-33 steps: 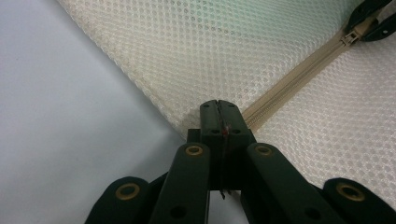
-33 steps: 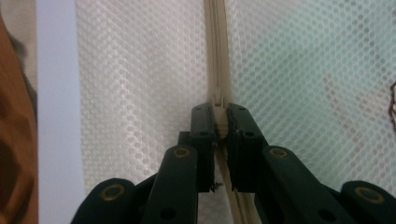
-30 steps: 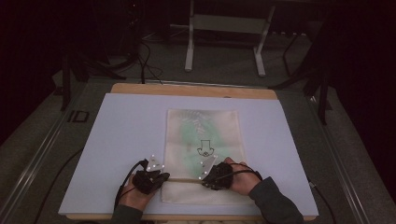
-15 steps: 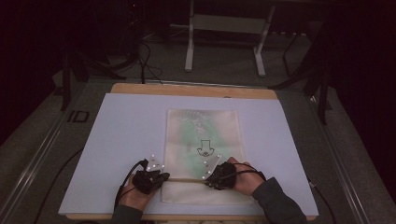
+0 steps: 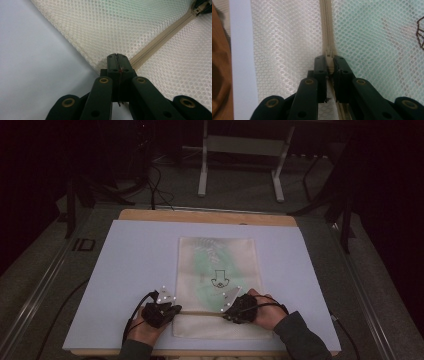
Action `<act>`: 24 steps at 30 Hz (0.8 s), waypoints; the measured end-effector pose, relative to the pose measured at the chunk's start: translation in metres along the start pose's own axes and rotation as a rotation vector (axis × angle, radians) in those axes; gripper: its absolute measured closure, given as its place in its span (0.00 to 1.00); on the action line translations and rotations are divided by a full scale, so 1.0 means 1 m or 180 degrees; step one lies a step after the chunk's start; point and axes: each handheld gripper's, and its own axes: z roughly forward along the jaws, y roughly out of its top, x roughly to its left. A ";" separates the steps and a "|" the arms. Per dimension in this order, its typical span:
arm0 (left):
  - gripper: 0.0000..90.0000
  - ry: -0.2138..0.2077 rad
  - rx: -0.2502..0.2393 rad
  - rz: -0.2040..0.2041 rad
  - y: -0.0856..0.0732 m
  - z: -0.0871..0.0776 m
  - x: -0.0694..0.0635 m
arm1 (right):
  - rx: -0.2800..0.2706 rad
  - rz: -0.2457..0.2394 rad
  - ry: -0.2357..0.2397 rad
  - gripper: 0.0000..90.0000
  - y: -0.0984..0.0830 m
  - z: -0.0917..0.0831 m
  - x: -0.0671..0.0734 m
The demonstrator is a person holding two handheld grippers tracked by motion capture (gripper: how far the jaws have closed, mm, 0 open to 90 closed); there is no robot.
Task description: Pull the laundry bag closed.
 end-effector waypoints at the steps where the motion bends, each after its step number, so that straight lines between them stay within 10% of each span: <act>1: 0.99 -0.0001 0.0000 0.0001 0.000 0.000 0.000 | -0.0019 0.0013 0.0005 0.91 -0.001 -0.001 0.000; 24: 0.99 -0.0002 0.0003 -0.0004 0.000 0.000 0.000 | -0.0013 0.0106 -0.0027 0.91 -0.019 -0.009 -0.002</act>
